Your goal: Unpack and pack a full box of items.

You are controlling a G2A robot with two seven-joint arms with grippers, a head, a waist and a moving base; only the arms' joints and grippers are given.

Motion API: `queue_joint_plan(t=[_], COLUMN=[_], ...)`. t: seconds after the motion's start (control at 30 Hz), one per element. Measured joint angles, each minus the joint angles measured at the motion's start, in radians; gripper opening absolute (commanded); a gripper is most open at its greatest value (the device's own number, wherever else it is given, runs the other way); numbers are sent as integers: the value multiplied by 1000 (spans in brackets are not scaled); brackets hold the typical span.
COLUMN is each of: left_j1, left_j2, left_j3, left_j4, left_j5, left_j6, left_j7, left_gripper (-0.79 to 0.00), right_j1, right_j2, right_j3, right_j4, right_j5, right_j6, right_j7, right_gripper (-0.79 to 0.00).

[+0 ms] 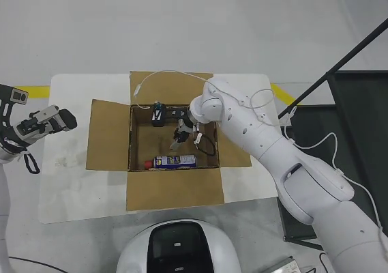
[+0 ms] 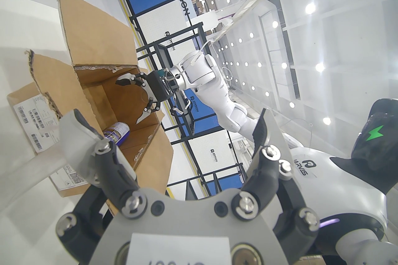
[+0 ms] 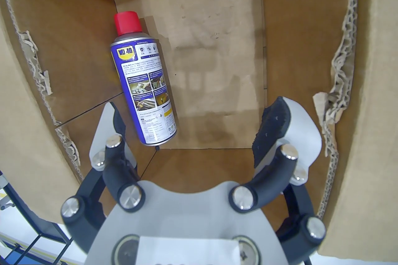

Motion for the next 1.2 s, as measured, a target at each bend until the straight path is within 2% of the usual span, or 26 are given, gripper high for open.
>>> queue_joint_plan(t=[0.33,0.53,0.73,1.2], left_j1=[0,0,0,0], left_j2=[0,0,0,0], left_j3=[0,0,0,0], left_j4=[0,0,0,0], left_j5=[0,0,0,0], left_j6=[0,0,0,0], left_j7=[0,0,0,0], left_gripper=[0,0,0,0], right_j1=[-8,-12,-10,20], right_j2=[2,0,-24,-114], right_j3=[0,-18,-85,-214], right_j4=[-6,-6,44,205], right_j5=[-13,-13,2,-23], right_j6=[8,-32,-48,-80], right_j7=[-16,-28,-46,-107], right_gripper=[0,0,0,0])
